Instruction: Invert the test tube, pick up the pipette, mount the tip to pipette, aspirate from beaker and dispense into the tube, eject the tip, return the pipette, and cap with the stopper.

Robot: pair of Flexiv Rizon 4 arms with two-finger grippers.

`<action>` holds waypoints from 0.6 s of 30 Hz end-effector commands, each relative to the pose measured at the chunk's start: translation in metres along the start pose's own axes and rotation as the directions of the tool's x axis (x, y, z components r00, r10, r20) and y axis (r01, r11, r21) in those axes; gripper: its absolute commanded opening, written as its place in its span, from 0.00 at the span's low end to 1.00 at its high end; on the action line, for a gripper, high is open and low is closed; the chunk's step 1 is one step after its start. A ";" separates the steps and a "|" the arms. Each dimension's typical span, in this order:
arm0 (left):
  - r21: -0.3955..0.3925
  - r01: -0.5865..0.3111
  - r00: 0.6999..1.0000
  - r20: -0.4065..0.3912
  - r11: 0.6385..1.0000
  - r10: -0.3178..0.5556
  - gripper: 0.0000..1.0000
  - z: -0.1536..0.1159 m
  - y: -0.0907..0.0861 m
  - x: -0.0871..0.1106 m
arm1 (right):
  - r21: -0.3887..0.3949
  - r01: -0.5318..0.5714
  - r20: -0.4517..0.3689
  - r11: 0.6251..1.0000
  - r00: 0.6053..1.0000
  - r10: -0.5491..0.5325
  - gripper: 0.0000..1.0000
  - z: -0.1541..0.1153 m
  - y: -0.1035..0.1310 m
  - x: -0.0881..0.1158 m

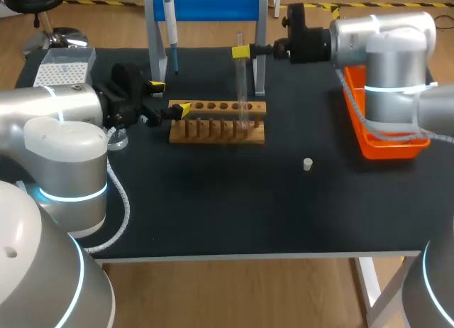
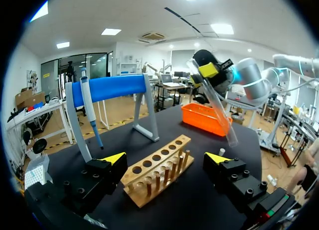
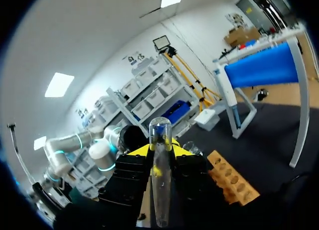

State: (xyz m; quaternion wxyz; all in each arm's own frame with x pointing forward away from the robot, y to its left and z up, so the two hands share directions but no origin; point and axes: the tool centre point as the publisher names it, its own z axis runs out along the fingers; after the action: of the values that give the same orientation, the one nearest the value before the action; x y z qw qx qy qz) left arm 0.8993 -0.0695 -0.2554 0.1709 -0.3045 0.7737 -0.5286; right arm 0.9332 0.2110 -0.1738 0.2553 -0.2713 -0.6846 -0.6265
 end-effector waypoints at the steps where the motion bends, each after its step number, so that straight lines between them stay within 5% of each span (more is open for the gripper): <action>1: 0.009 -0.001 1.000 0.000 1.000 0.001 1.00 0.000 0.002 0.000 | 0.164 -0.715 -0.089 0.679 0.675 0.732 0.00 -0.001 0.002 -0.014; 12: 0.009 -0.001 1.000 0.000 1.000 0.001 1.00 0.000 0.002 0.000 | 0.233 -0.885 -0.089 0.403 0.393 0.915 0.00 -0.003 -0.001 -0.021; 16: 0.009 -0.001 1.000 0.000 1.000 0.001 1.00 0.000 0.002 0.000 | 0.214 -0.902 -0.085 0.374 0.364 0.927 0.00 -0.006 -0.003 -0.022; 18: 0.009 -0.001 1.000 0.000 1.000 0.001 1.00 0.000 0.002 0.000 | 0.190 -0.888 -0.070 0.419 0.414 0.908 0.00 -0.007 -0.006 -0.020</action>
State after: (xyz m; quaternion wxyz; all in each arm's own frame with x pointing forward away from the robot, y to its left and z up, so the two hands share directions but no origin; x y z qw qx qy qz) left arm 0.8993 -0.0694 -0.2554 0.1709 -0.3045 0.7737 -0.5286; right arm 0.9421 0.2056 -0.1879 0.4805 -0.4255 -0.5723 -0.5103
